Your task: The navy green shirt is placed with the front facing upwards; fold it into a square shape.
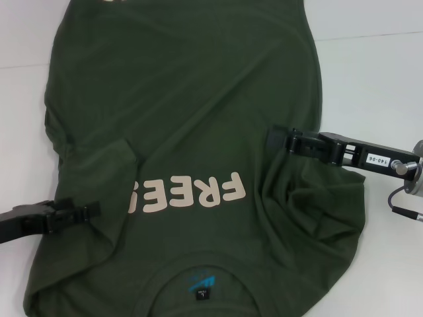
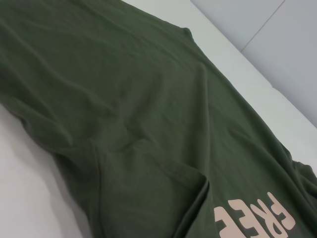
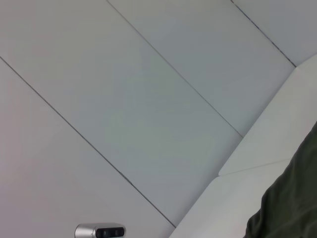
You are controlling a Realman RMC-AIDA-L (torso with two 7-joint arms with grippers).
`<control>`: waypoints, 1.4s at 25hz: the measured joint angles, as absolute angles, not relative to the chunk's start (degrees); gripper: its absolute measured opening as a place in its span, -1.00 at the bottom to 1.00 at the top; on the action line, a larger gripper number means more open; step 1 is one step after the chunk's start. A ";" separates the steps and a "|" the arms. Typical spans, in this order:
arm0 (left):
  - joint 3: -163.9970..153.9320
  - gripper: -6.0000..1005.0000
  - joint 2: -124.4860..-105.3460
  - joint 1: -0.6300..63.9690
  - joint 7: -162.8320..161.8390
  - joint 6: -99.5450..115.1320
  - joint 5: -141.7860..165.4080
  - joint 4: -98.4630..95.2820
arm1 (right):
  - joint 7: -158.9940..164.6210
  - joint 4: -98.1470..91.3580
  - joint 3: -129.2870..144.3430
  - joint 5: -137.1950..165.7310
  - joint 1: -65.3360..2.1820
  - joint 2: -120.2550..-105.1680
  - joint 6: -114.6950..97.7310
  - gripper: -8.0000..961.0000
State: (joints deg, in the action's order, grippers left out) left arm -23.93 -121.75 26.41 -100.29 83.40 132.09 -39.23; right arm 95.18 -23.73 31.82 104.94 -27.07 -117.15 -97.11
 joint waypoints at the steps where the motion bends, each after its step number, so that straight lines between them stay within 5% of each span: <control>1: -23.95 0.79 -121.77 26.49 -100.28 83.41 132.08 -39.15 | 95.18 -23.73 31.82 104.94 -27.07 -117.15 -97.11 0.90; 35: -26.64 0.79 -122.69 28.97 -99.77 86.74 131.40 -37.43 | 95.17 -23.89 31.19 104.94 -26.31 -117.21 -98.44 0.89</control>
